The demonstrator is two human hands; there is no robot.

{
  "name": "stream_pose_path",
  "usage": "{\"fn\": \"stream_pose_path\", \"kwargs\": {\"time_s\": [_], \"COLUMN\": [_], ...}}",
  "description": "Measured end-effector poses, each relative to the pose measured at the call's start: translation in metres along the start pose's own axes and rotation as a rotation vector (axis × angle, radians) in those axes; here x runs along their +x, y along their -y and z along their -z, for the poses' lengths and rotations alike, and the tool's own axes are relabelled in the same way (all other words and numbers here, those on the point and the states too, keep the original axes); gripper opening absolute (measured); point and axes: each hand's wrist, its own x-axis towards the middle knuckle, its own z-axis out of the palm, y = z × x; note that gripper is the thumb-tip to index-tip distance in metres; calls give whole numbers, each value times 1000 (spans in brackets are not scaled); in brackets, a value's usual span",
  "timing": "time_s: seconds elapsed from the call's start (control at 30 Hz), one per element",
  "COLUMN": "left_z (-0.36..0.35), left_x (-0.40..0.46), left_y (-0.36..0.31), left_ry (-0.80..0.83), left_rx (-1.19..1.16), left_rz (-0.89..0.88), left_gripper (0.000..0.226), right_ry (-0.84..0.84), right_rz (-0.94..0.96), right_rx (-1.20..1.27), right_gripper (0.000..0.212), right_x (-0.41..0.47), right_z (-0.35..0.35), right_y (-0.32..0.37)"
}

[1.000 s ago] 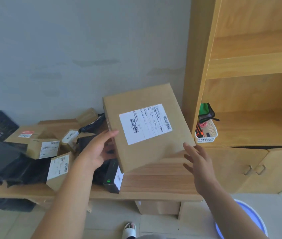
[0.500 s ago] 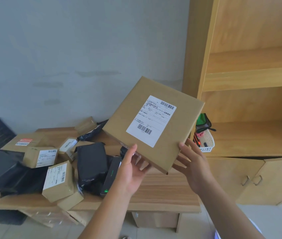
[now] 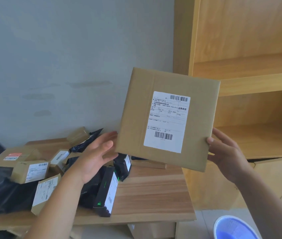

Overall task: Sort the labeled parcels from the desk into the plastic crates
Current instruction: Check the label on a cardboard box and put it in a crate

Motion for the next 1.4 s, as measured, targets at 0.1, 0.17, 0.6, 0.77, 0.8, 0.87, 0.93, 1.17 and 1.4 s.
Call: {"fn": "stream_pose_path", "kwargs": {"time_s": [0.1,0.17,0.6,0.77,0.8,0.87,0.93,1.17,1.4], "left_z": [-9,-14,-23,-25,-25,-24,-20,19,101], "left_x": [-1,-1,-12,-15,-16,-18,-22,-65,-178], "left_y": [-5,-5,16,17,15,12,10,12,31], "left_ry": [55,70,61,57,56,56,48,-72,-315], "left_rx": [56,59,32,36,39,46,51,6,-39], "left_rz": [-12,-12,-10,-10,-10,-14,-20,-38,-4], "left_gripper": [99,100,101,103,104,105,106,101,108], "right_ry": [22,40,84,76,71,62,63,141,291], "right_rz": [17,24,46,47,47,49,50,7,-120], "right_rx": [-20,-25,-38,-32,-28,-26,-25,-43,-48], "right_gripper": [53,55,56,54,54,53,54,55,59], "right_x": [-5,-9,-19,-28,-29,-32,-32,-29,-39], "right_z": [4,5,12,10,9,6,2,-48,-163], "right_y": [3,3,3,-1,-1,1,2,0,-35]}}
